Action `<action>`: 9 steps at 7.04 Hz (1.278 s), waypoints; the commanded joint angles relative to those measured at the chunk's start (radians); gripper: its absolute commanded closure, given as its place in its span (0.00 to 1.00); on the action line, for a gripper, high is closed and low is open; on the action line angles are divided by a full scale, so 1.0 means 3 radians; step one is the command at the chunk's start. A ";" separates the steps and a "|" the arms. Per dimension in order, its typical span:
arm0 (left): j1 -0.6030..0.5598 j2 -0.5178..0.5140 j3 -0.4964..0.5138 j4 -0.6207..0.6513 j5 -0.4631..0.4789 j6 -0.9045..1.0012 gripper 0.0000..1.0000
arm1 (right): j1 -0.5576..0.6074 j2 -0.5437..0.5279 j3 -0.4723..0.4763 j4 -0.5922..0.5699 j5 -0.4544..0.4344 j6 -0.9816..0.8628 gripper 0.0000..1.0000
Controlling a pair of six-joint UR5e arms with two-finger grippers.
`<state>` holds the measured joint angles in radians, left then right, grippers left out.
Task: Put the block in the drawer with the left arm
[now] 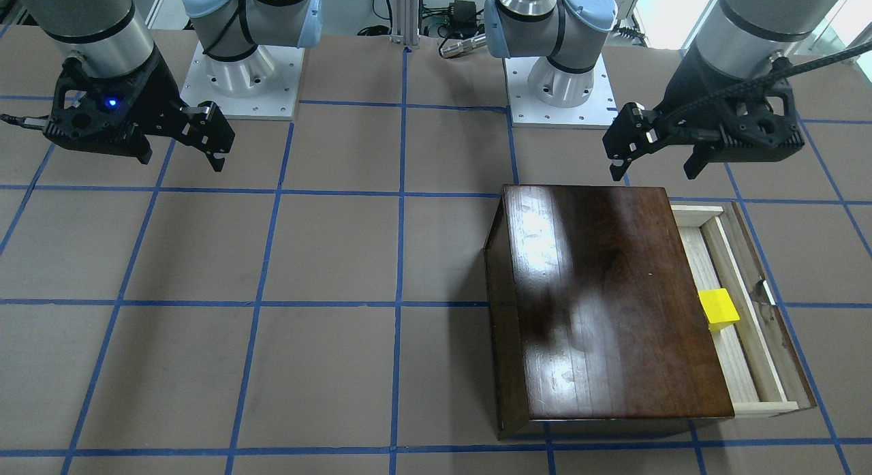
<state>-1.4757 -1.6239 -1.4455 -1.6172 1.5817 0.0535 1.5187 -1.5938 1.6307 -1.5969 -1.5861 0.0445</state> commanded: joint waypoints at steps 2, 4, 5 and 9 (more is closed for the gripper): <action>-0.0051 -0.0053 -0.0008 0.0134 -0.0021 0.0026 0.00 | 0.0000 0.0000 0.0000 0.0000 0.0000 0.0000 0.00; -0.0051 -0.0074 -0.0008 0.0134 -0.0031 0.0041 0.00 | 0.0000 0.0000 0.0000 0.0000 0.0000 0.0000 0.00; -0.0051 -0.0084 -0.0008 0.0139 -0.0036 0.0138 0.00 | 0.0000 0.0000 0.0000 0.0000 0.0000 0.0000 0.00; -0.0046 -0.0084 -0.0014 0.0139 -0.0036 0.0139 0.00 | 0.0000 0.0000 0.0000 0.0000 0.0000 0.0000 0.00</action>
<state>-1.4896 -1.6489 -1.4491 -1.5754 1.5703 0.0944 1.5187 -1.5938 1.6306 -1.5969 -1.5861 0.0445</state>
